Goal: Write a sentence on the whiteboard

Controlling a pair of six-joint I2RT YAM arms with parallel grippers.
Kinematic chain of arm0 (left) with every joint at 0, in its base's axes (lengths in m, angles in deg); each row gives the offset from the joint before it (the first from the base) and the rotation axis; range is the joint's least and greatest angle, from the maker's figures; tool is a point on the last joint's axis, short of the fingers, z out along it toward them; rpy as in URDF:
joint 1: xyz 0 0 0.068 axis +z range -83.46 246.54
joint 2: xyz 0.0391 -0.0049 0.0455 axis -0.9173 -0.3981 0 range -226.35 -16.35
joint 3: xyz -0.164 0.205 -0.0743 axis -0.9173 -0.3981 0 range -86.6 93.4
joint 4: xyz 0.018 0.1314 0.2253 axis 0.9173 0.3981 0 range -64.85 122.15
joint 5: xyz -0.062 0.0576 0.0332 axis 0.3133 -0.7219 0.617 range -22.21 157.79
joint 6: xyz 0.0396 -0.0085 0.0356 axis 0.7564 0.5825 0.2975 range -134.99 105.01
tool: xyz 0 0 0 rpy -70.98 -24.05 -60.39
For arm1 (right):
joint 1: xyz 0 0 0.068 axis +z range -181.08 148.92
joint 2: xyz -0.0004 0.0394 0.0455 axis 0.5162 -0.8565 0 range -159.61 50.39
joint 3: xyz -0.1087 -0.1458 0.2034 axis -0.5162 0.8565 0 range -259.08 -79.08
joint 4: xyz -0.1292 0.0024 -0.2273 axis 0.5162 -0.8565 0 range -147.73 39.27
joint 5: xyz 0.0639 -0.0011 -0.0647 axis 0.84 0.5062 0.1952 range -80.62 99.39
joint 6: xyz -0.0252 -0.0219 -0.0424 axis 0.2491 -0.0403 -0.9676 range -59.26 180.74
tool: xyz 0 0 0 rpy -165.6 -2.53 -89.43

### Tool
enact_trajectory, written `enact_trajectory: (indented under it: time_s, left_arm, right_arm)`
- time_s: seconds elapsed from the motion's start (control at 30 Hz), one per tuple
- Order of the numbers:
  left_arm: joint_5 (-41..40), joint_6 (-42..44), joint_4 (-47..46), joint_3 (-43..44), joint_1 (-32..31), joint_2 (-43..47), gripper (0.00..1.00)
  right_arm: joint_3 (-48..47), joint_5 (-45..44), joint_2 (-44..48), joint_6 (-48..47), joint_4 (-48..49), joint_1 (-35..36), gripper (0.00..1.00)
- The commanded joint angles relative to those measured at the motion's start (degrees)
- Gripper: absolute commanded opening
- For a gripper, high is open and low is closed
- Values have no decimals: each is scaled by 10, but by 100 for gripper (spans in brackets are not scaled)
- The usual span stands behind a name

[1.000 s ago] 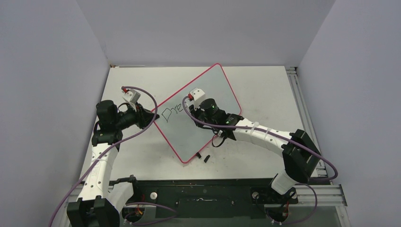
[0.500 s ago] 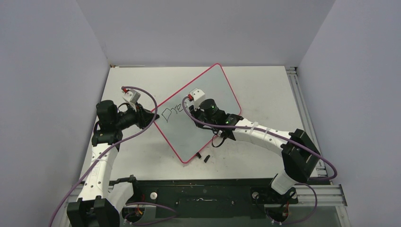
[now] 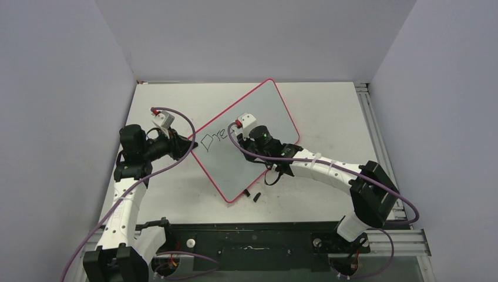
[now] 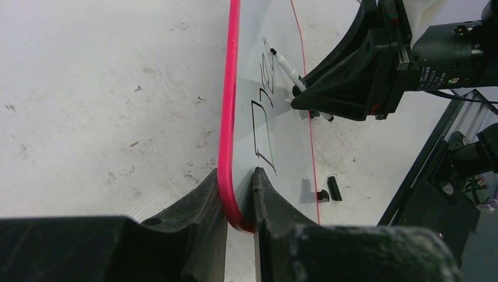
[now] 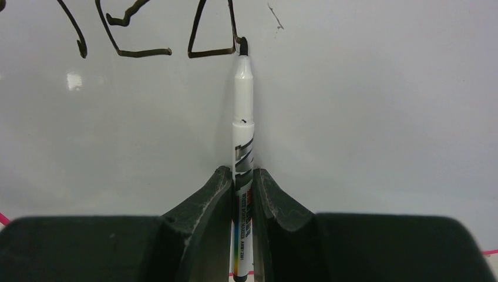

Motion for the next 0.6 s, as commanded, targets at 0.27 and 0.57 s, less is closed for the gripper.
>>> enact_trajectory:
  time_s: [0.27,0.57]
  left_arm:
    - [-21,75,21,4,-8,3,0]
    - [-23,74,21,3,-8,5,0]
  right_arm:
    - [-3,-23,15,8,-9,-14,5]
    - [-11,-4,61,3,-15,-14,5]
